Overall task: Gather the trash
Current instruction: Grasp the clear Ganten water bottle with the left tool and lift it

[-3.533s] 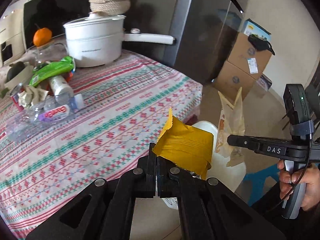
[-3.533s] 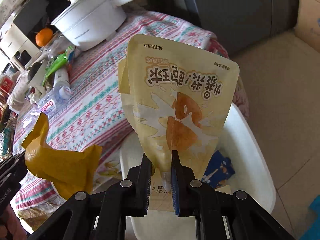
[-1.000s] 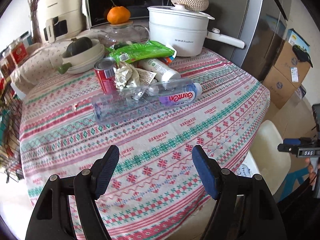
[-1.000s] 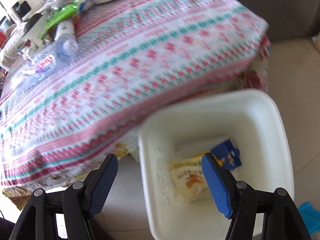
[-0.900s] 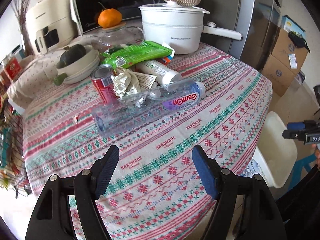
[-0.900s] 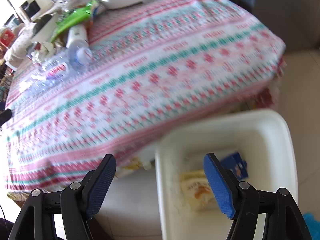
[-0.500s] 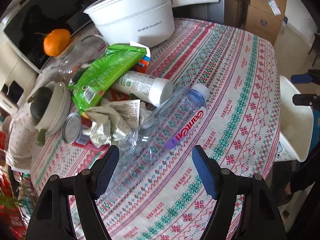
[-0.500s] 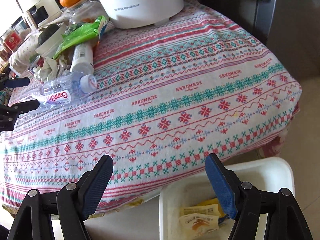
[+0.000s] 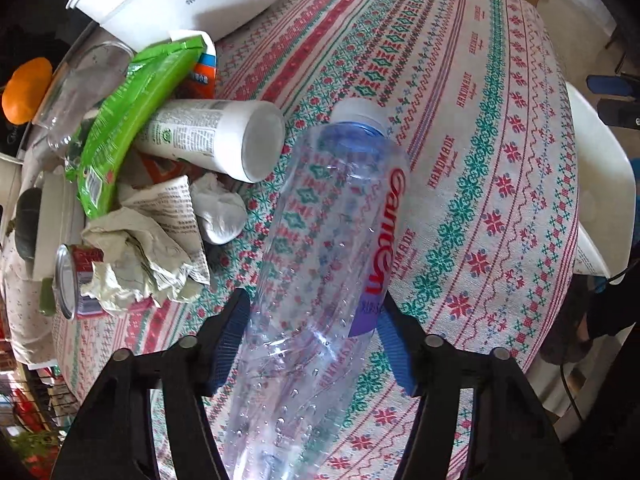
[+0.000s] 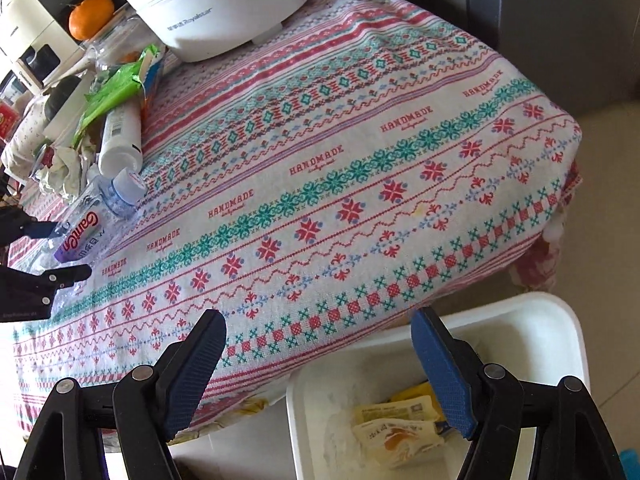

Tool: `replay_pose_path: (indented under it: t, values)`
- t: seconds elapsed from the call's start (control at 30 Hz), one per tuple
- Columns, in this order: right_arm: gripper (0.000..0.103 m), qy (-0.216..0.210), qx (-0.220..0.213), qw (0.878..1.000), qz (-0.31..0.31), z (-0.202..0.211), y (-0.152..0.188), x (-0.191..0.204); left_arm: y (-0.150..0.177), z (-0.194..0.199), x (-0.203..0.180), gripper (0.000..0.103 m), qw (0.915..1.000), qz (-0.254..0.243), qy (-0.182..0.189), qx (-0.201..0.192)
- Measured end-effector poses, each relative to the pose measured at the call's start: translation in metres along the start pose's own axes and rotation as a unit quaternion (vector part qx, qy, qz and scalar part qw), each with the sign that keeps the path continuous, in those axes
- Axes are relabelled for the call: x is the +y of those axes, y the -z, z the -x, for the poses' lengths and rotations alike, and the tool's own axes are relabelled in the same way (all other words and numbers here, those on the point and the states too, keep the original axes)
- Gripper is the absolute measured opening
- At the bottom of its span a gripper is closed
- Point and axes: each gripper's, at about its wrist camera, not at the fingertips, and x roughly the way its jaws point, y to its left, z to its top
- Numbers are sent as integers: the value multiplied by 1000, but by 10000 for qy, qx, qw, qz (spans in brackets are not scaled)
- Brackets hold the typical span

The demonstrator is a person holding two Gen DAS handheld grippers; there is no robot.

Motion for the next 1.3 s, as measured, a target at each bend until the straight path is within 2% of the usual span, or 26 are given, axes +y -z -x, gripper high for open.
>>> replay_pose_path:
  t: [0.1,0.2,0.37,0.47,0.5,0.67,0.73,0.93,1.03,1.13,1.2,1.3]
  values:
    - [80,-17,-13,10000,39,1,3,4,4,6,0,62,9989,433,193,-43]
    - [80,13,-35,10000,76,2,6,7,13,11,0,61,9935,1053,420,-126]
    - [80,17,-23,10000,82,3,11,10,40,22,3,59,9728,2098,914,-345]
    - [80,43,-17,9999,143,4,16,14,63,26,0,59,9588,2601,1045,-455]
    - [80,58,-14,9998,175,4,18,16,69,28,-2,59,9555,2709,1069,-465]
    - [80,98,-12,9996,265,3,25,23,100,32,-13,59,9495,2922,1059,-429]
    - [80,68,-21,9996,267,5,27,26,114,38,-16,58,9438,3082,1092,-473]
    - [80,36,-94,9994,326,9,29,40,156,60,2,57,9083,3769,1381,-1180]
    - [80,-106,-96,9990,430,9,23,57,176,75,15,57,8920,4038,1336,-1529]
    - [80,-134,-185,9977,643,9,16,83,199,91,33,57,8674,4371,1372,-1942]
    - [80,-137,-248,9962,829,4,7,106,208,98,41,57,8536,4573,1276,-2144]
    - [80,-460,-358,9931,1014,-7,-10,145,225,103,55,57,8414,4793,973,-2300]
